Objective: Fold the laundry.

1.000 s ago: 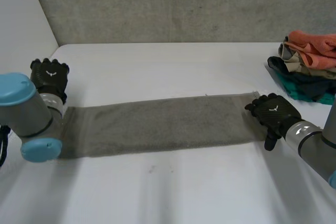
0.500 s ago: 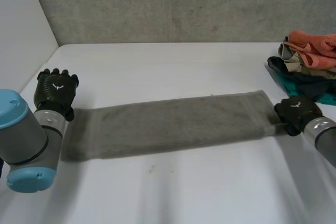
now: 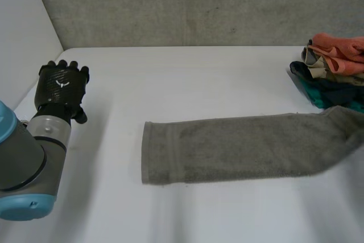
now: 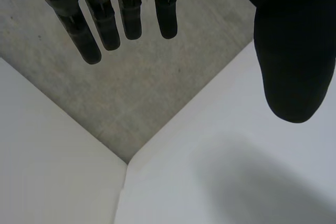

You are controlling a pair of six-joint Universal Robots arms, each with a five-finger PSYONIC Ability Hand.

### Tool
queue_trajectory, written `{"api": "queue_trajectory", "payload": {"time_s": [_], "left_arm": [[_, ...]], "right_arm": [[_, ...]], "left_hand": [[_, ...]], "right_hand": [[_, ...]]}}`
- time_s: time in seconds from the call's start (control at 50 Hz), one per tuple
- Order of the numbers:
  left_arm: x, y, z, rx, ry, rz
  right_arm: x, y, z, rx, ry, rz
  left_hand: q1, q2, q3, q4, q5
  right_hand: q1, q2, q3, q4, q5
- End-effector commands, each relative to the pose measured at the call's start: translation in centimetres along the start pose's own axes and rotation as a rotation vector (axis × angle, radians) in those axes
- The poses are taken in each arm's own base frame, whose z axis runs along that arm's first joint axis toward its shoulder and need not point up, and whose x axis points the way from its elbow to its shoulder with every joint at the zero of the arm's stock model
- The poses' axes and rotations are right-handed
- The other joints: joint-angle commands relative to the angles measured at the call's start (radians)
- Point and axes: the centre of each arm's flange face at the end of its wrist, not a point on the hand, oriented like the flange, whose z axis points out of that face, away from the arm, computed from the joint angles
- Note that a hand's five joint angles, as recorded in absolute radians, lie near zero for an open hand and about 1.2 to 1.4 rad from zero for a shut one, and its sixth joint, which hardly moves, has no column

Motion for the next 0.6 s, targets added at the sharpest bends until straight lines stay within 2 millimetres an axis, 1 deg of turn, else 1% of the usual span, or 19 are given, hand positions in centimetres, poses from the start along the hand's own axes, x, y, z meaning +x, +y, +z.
{"api": "queue_trajectory", "payload": {"time_s": [0.02, 0.08, 0.1, 0.12, 0.16, 0.18, 0.24, 0.26, 0.3, 0.36, 0.38, 0.4, 0.42, 0.46, 0.48, 0.52, 0.54, 0.58, 0.6], "left_arm": [[-0.3, -2.2, -1.0, 0.055, 0.003, -0.03], [-0.3, -2.9, -1.3, 0.078, 0.005, -0.05], [-0.3, -3.0, -1.4, 0.08, 0.006, -0.054], [-0.2, -3.0, -1.4, 0.081, 0.007, -0.057], [-0.1, -3.2, -1.5, 0.086, 0.012, -0.064], [-0.1, -3.3, -1.6, 0.089, 0.014, -0.065], [0.5, -3.5, -1.9, 0.094, 0.032, -0.067], [0.7, -3.6, -2.1, 0.097, 0.041, -0.067], [1.3, -3.8, -2.3, 0.106, 0.06, -0.069], [1.7, -4.2, -2.4, 0.12, 0.07, -0.072], [1.9, -4.4, -2.3, 0.126, 0.076, -0.073], [2.0, -4.4, -2.2, 0.128, 0.077, -0.075], [2.1, -4.5, -2.1, 0.131, 0.08, -0.075], [3.2, -5.1, -2.1, 0.149, 0.111, -0.083], [3.7, -5.5, -2.3, 0.159, 0.126, -0.09], [5.4, -6.6, -2.7, 0.191, 0.174, -0.113], [6.1, -6.8, -2.8, 0.198, 0.194, -0.122], [7.3, -7.0, -3.0, 0.201, 0.227, -0.138], [7.7, -7.0, -3.1, 0.202, 0.24, -0.144]], "right_arm": [[-7.0, -12.4, -4.9, 0.449, -0.116, 0.017], [-10.4, -16.1, -8.1, 0.63, -0.205, 0.0], [-13.0, -17.6, -10.2, 0.727, -0.284, -0.013], [-14.4, -18.0, -11.2, 0.768, -0.326, -0.021], [-17.1, -18.5, -13.0, 0.831, -0.418, -0.041], [-19.3, -18.4, -14.4, 0.871, -0.504, -0.06], [-22.0, -17.9, -16.2, 0.91, -0.613, -0.079], [-23.4, -17.4, -17.1, 0.921, -0.671, -0.087], [-24.1, -17.0, -17.6, 0.927, -0.705, -0.095], [-24.5, -16.4, -17.9, 0.922, -0.736, -0.095], [-24.5, -16.4, -17.9, 0.918, -0.736, -0.094], [-24.4, -16.4, -17.9, 0.912, -0.738, -0.089], [-24.4, -16.1, -17.9, 0.89, -0.748, -0.076], [-24.3, -15.8, -18.0, 0.873, -0.756, -0.059], [-23.2, -15.9, -17.5, 0.849, -0.736, -0.02], [-20.8, -15.9, -16.2, 0.805, -0.682, 0.05], [-18.3, -15.5, -14.5, 0.739, -0.635, 0.145], [-16.3, -14.8, -12.9, 0.658, -0.601, 0.257], [-15.4, -13.7, -11.7, 0.57, -0.601, 0.36]], "left_hand": [[-0.057, -0.021, -0.021, -0.013, -0.002], [-0.075, -0.038, -0.039, -0.03, -0.019], [-0.078, -0.041, -0.042, -0.033, -0.022], [-0.078, -0.041, -0.042, -0.033, -0.022], [-0.093, -0.056, -0.056, -0.048, -0.037], [-0.096, -0.059, -0.059, -0.051, -0.04], [-0.107, -0.071, -0.071, -0.063, -0.052], [-0.107, -0.071, -0.071, -0.063, -0.052], [-0.107, -0.071, -0.071, -0.063, -0.052], [-0.107, -0.071, -0.071, -0.063, -0.052], [-0.107, -0.071, -0.071, -0.063, -0.052], [-0.107, -0.071, -0.071, -0.063, -0.052], [-0.107, -0.071, -0.071, -0.063, -0.052], [-0.107, -0.071, -0.071, -0.063, -0.052], [-0.107, -0.071, -0.071, -0.063, -0.052], [-0.107, -0.071, -0.071, -0.063, -0.052], [-0.107, -0.071, -0.071, -0.063, -0.052], [-0.107, -0.071, -0.071, -0.063, -0.052], [-0.107, -0.071, -0.071, -0.063, -0.052]], "right_hand": [[0.288, 0.218, 0.203, 0.196, 0.23], [0.288, 0.218, 0.203, 0.196, 0.23], [0.288, 0.218, 0.203, 0.196, 0.23], [0.288, 0.218, 0.203, 0.196, 0.23], [0.288, 0.218, 0.203, 0.196, 0.23], [0.288, 0.218, 0.203, 0.196, 0.23], [0.288, 0.218, 0.203, 0.196, 0.23], [0.288, 0.218, 0.203, 0.196, 0.23], [0.288, 0.218, 0.203, 0.196, 0.23], [0.288, 0.218, 0.203, 0.196, 0.23], [0.201, 0.132, 0.117, 0.109, 0.144], [0.014, -0.055, -0.07, -0.077, -0.043], [-0.415, -0.484, -0.499, -0.507, -0.472], [-0.743, -0.813, -0.828, -0.835, -0.801], [-0.922, -0.992, -1.007, -1.014, -0.979], [-0.934, -1.004, -1.019, -1.026, -0.991], [-0.934, -1.004, -1.019, -1.026, -0.991], [-0.934, -1.004, -1.019, -1.026, -0.991], [-0.934, -1.004, -1.019, -1.026, -0.991]]}}
